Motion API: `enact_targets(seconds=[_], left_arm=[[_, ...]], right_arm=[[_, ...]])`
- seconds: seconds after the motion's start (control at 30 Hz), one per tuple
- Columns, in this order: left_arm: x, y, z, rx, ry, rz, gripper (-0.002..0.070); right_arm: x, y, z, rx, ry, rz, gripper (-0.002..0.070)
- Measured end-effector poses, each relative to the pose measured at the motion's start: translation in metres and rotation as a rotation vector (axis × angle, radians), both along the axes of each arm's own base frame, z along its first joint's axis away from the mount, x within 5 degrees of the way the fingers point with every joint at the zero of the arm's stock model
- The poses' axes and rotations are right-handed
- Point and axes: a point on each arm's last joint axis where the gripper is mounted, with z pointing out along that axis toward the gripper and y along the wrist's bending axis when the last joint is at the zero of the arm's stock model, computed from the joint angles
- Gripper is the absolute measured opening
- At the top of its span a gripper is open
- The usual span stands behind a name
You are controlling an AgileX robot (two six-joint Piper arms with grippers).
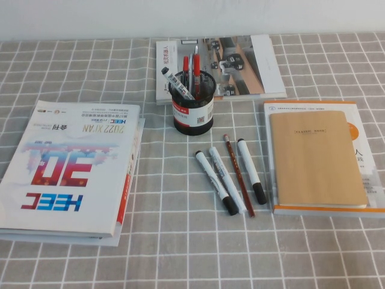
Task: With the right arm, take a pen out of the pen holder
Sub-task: 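Take a marker out of the pen holder and lay it on the table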
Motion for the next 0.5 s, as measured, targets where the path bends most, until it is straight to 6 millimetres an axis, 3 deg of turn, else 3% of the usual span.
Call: enact_targets(seconds=[0.1,0.23,0.5], left_arm=[[0.000,0.000,0.000,0.000,0.000,0.000,-0.0005],[0.000,0.000,0.000,0.000,0.000,0.000,-0.0005],[0.000,0.000,0.000,0.000,0.000,0.000,-0.0005]], right_arm=[[-0.012,-0.006,-0.014,0.013,-0.086,-0.056,-0.0012],[-0.021,-0.009,-0.013,0.018,-0.150,-0.081,-0.0012],[-0.034,-0.013,-0.026,-0.018,-0.054,-0.105,-0.0013]])
